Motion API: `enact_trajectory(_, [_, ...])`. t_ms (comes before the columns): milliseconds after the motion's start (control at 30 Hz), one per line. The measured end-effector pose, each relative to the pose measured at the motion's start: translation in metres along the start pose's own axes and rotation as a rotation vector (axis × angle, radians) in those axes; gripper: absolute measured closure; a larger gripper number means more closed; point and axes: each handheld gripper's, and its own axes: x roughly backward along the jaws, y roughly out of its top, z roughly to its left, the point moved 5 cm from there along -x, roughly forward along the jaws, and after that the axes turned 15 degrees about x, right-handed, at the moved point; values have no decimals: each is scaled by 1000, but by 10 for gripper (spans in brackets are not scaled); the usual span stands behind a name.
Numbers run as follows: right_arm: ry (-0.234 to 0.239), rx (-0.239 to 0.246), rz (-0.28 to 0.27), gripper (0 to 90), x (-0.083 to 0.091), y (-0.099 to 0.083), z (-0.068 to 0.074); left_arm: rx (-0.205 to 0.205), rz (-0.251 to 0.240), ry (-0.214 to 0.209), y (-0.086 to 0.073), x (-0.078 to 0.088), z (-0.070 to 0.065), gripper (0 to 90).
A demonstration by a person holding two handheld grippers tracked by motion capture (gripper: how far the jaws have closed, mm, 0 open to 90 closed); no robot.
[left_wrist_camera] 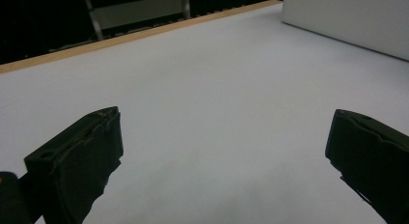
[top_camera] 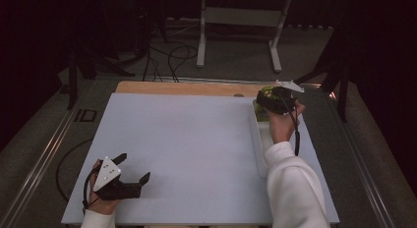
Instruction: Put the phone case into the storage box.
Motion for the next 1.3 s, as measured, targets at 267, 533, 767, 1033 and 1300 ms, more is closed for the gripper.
enact_trajectory(267, [-2,1,18,159,-5,-6,0,-2,1,-1,0,0,0,0])
enact_trajectory(533, [-1,5,29,159,-9,-8,1,-1,1,-2,0,0,0,0])
enact_trajectory(767, [-3,11,45,158,-15,-10,3,4,-5,-1,0,1,0,0])
enact_trajectory(1033, [0,18,66,158,-21,-13,6,5,-5,0,0,1,1,0])
enact_trajectory(1300, [-2,30,84,157,-26,-15,7,4,-7,-1,0,2,1,0])
